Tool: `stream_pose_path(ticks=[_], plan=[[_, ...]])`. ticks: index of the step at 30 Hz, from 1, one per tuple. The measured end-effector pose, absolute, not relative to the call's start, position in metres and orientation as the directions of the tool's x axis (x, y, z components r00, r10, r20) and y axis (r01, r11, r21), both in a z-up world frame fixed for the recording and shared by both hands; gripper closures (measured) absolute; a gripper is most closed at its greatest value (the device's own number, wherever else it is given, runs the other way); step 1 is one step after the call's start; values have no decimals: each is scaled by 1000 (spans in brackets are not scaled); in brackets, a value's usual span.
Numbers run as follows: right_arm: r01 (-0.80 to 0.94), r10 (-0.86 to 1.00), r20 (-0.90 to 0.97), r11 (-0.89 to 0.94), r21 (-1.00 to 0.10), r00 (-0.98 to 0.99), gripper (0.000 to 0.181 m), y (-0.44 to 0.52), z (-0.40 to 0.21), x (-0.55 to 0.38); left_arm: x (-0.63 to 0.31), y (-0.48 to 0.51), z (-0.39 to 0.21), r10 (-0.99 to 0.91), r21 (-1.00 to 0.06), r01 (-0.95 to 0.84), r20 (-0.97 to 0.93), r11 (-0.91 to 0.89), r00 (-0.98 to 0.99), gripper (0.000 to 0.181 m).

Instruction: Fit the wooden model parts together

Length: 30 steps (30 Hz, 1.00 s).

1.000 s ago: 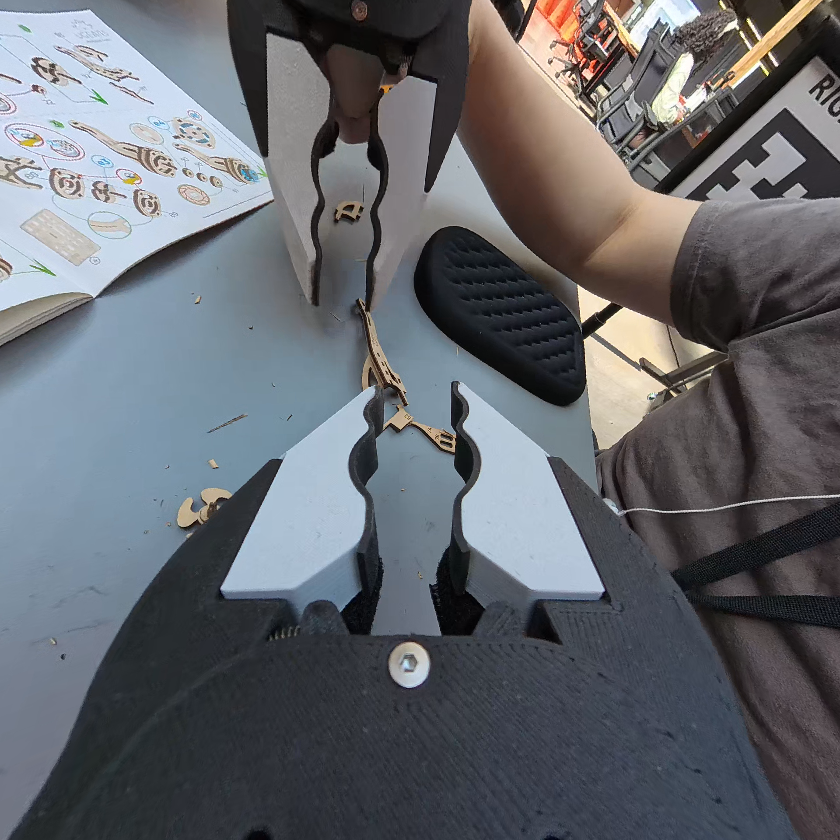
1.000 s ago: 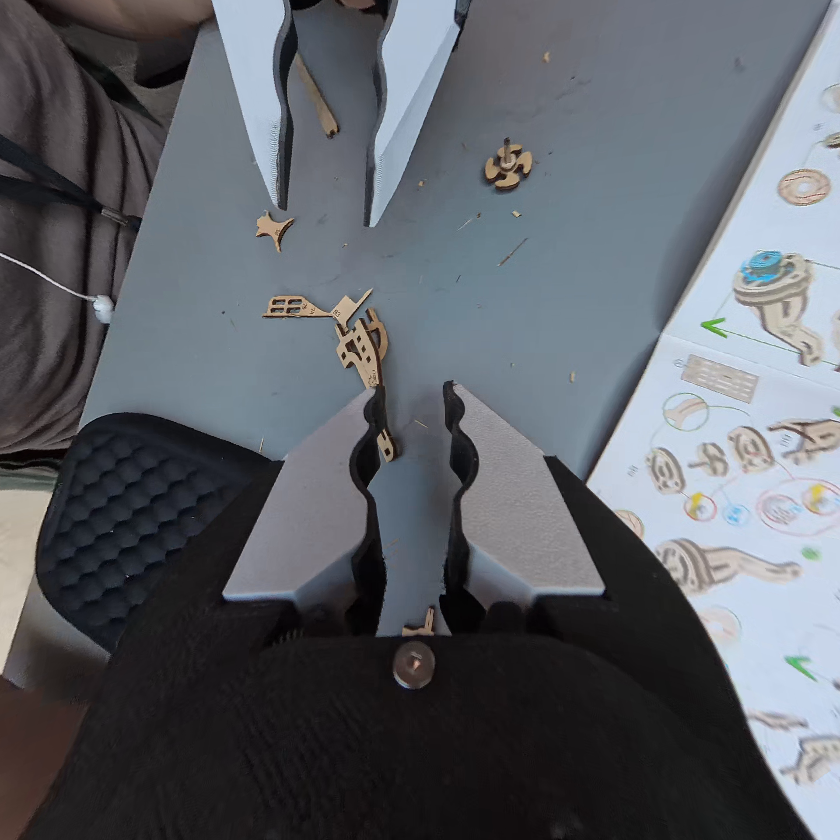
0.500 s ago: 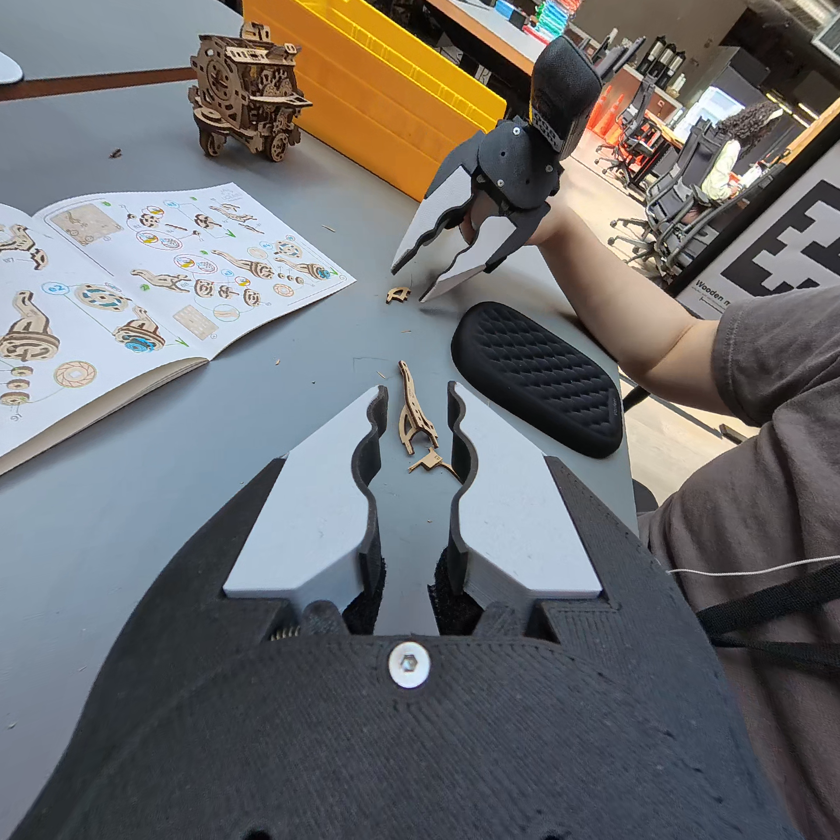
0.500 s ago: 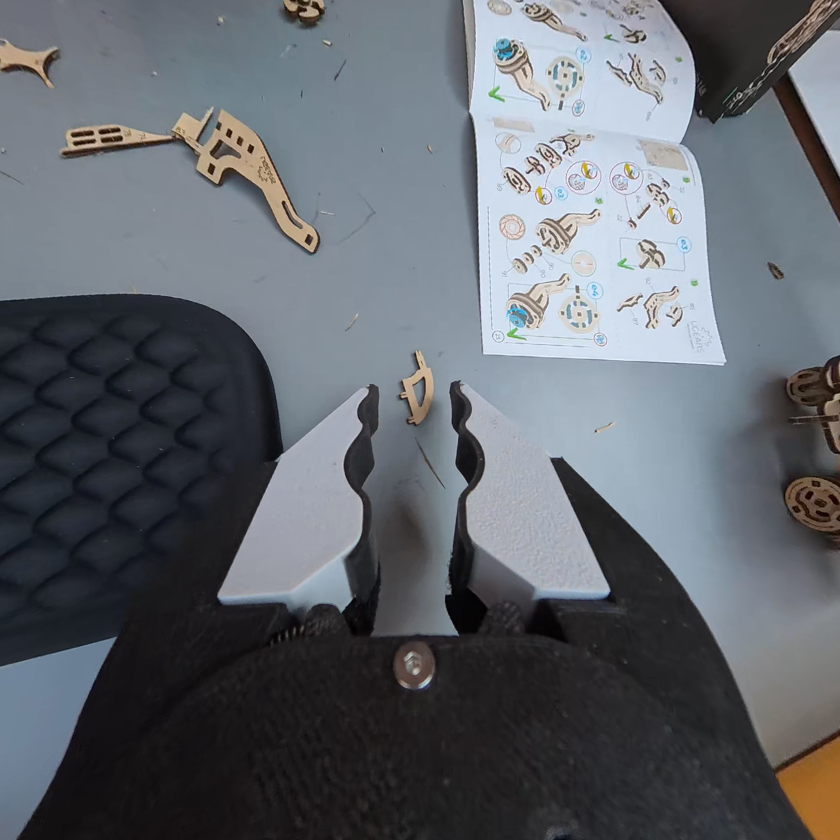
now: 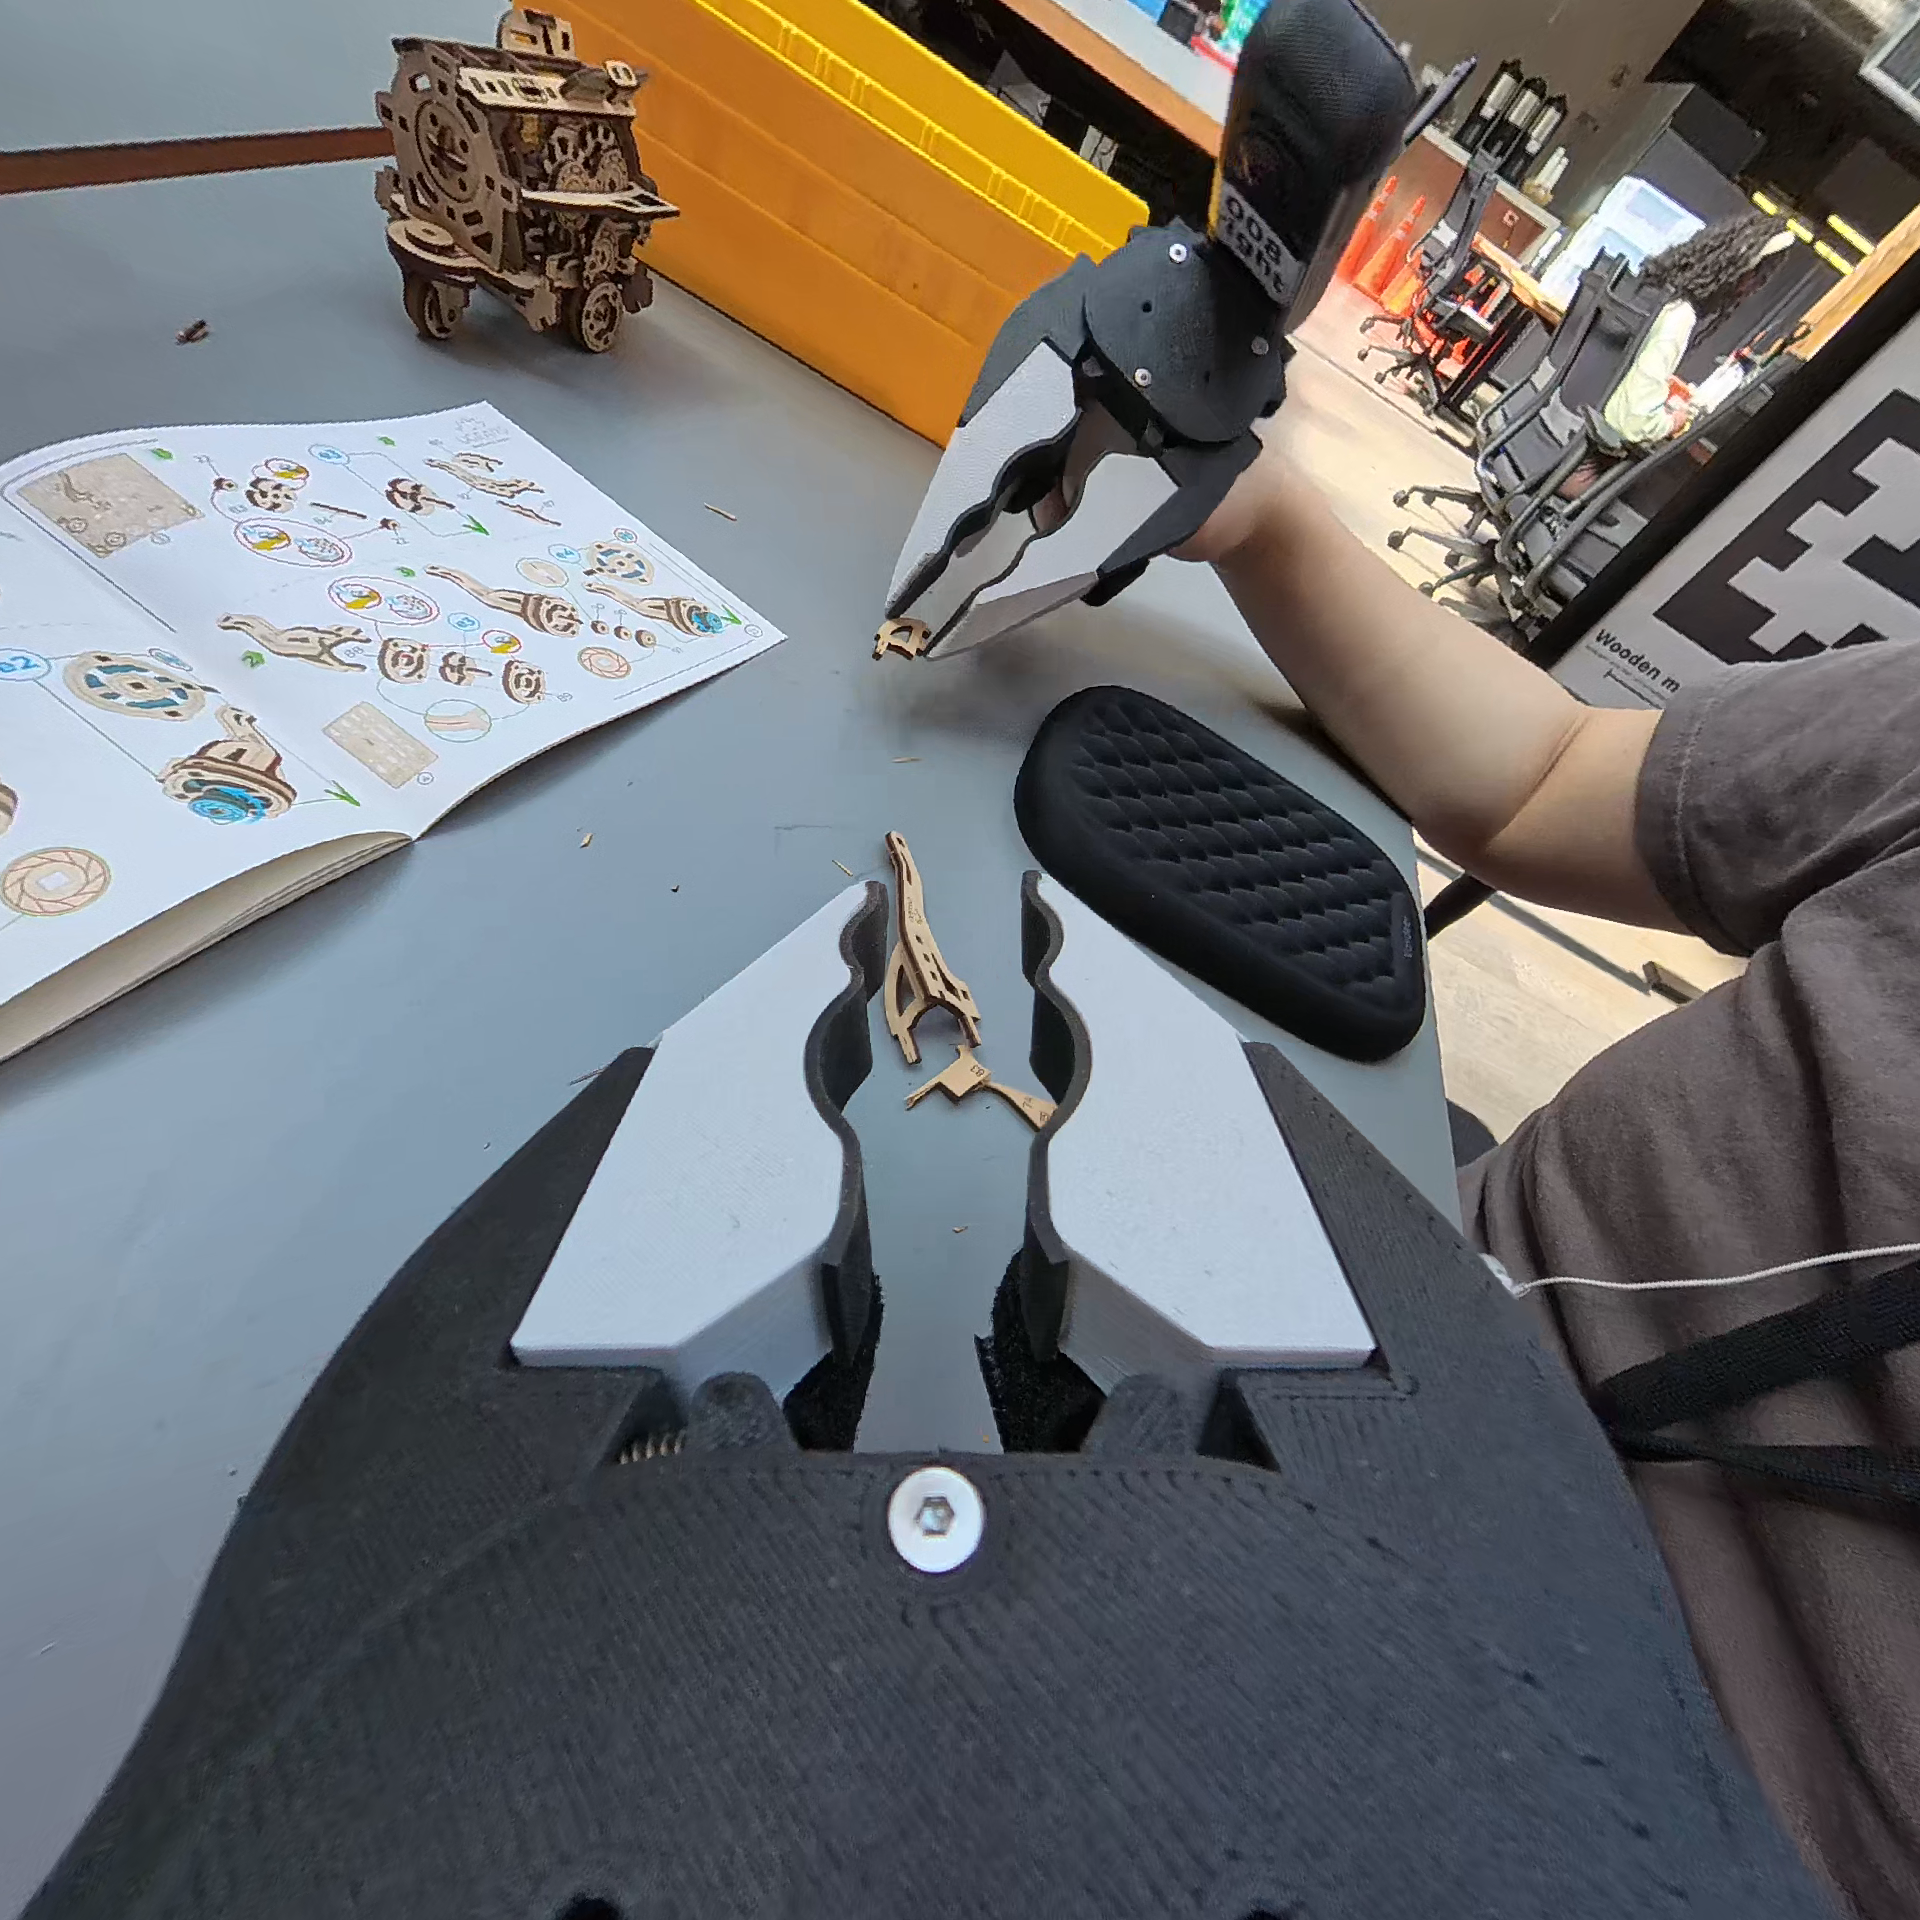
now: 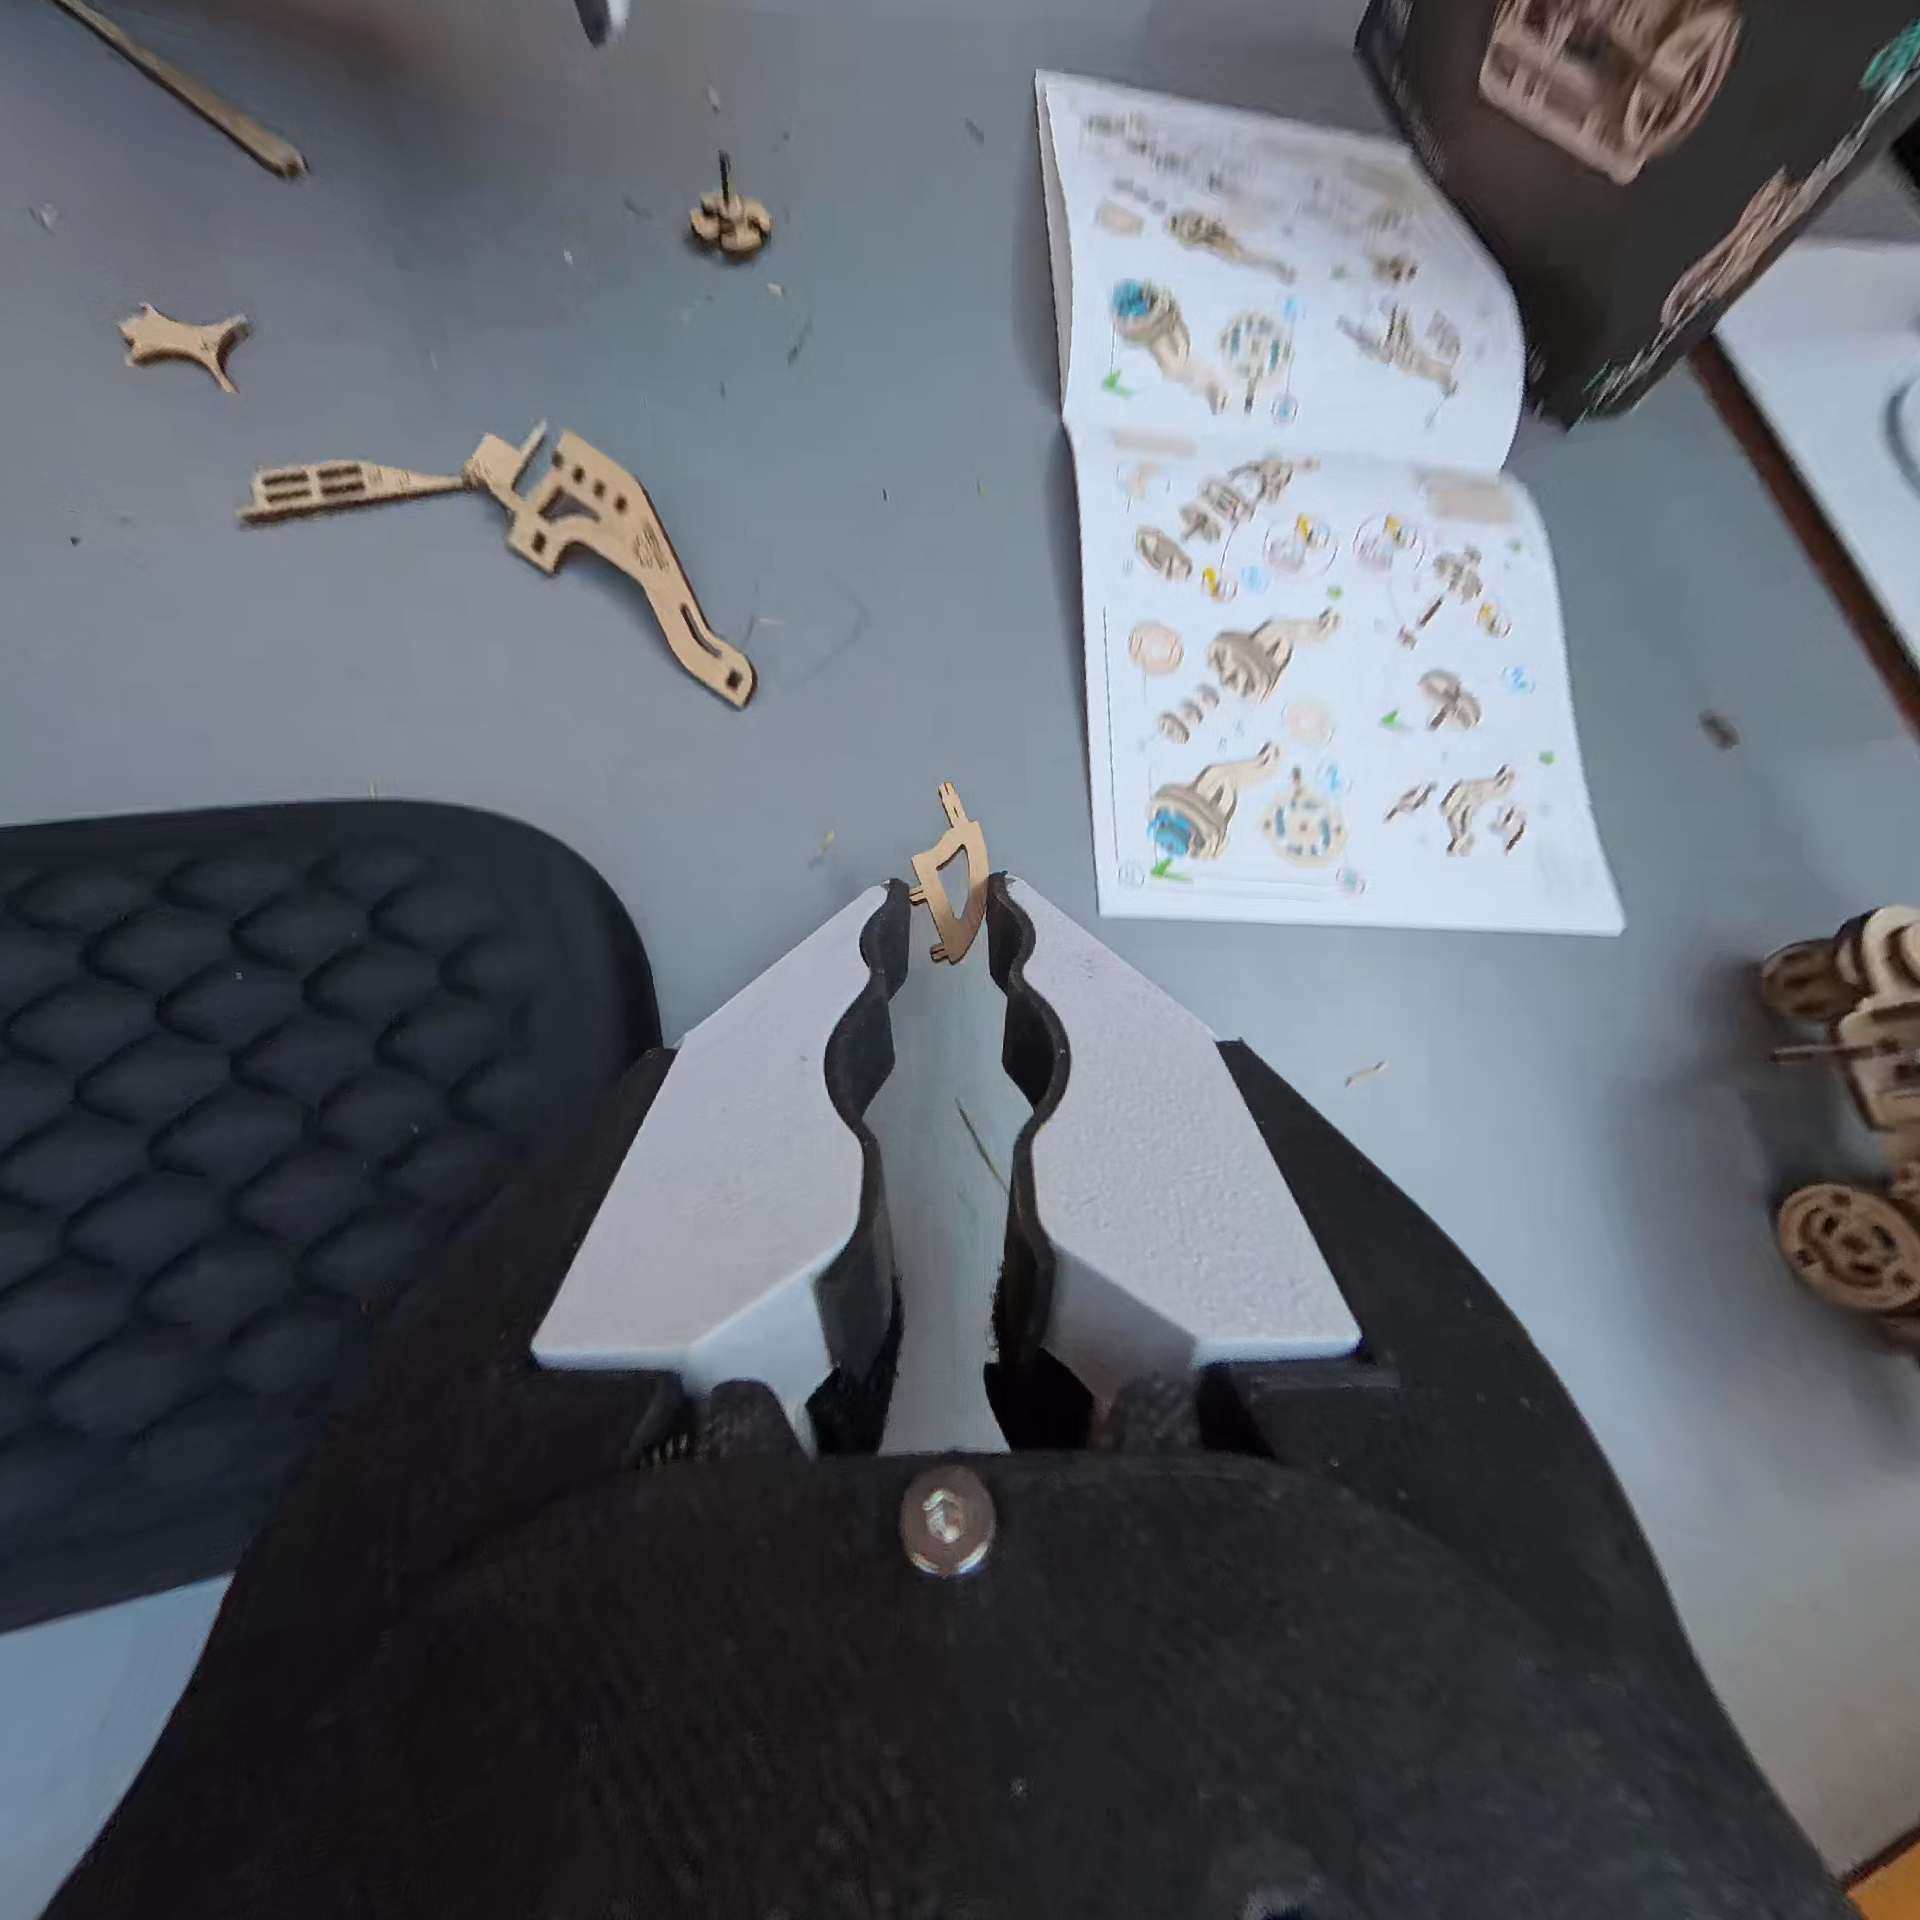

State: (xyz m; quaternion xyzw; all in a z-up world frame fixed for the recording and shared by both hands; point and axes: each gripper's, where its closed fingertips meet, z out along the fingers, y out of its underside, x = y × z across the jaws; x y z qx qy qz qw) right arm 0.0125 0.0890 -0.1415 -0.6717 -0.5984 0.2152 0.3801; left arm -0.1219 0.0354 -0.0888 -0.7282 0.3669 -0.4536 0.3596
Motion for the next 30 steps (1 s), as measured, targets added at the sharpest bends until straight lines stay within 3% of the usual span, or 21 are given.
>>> stream_pose_path(ticks=[4, 10, 30], plan=[[472, 925, 348, 243, -848, 150, 167, 64, -84, -39, -112, 32, -78, -831, -836, -119, 496, -535, 250, 151], [462, 803, 590, 492, -738, 86, 167, 34, -69, -87, -108, 24, -66, -809, -812, -70, 562, -579, 174, 156], [490, 764, 645, 564, -664, -5, 167, 19, -97, -107, -97, 18, -97, -792, -772, -201, 551, -603, 261, 180]])
